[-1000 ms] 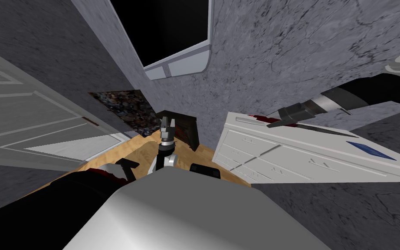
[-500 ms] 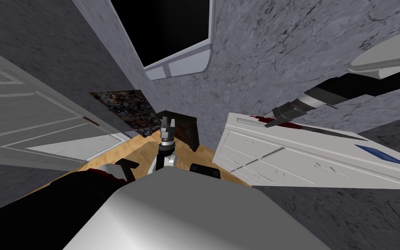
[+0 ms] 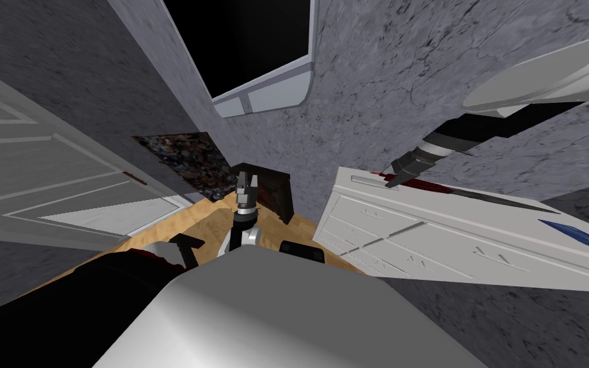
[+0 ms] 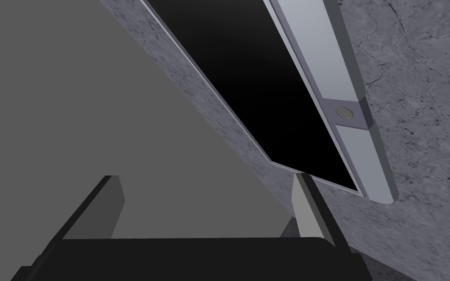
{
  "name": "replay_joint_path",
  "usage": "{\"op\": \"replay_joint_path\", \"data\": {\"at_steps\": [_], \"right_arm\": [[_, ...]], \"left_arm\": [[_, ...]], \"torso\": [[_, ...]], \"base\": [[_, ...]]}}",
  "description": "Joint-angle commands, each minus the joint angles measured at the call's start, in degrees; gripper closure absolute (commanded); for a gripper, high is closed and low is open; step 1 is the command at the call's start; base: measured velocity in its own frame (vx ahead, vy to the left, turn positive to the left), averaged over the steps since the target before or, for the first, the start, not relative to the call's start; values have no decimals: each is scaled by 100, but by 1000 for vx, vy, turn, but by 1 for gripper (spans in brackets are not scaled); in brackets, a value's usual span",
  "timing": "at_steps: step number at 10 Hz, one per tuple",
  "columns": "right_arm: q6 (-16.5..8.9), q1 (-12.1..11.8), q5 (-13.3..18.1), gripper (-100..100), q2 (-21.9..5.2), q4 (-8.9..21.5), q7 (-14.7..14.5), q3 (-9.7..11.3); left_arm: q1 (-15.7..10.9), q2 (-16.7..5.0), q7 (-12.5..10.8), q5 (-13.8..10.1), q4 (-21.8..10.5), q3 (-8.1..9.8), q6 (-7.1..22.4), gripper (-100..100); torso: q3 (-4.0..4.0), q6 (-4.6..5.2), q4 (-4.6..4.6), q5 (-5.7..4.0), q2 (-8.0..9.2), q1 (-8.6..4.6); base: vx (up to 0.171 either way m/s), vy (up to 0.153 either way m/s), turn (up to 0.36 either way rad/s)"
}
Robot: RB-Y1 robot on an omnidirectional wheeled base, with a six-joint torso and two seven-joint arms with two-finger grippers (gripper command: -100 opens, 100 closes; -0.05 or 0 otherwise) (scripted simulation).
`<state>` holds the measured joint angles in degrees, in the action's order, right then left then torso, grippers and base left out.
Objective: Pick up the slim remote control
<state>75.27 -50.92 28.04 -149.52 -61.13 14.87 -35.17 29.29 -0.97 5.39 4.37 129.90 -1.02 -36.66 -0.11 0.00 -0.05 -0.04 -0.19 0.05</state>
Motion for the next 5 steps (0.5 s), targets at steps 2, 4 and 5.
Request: {"op": "replay_joint_path", "data": {"at_steps": [2, 4, 5], "right_arm": [[146, -142, 122, -100, -405, 182, 95, 2], [292, -329, 239, -100, -748, 341, 179, 13], [350, -412, 277, -100, -892, 380, 208, 23]], "left_arm": [[0, 0, 0, 0, 0, 0, 0, 0], [0, 0, 0, 0, 0, 0, 0, 0], [0, 0, 0, 0, 0, 0, 0, 0]], "torso": [[1, 1, 1, -1, 2, -1], [-4, 0, -2, 0, -7, 1], [-8, 1, -3, -1, -13, -1]], "base": [[39, -7, 14], [72, -3, 26], [88, -20, 12]]}}
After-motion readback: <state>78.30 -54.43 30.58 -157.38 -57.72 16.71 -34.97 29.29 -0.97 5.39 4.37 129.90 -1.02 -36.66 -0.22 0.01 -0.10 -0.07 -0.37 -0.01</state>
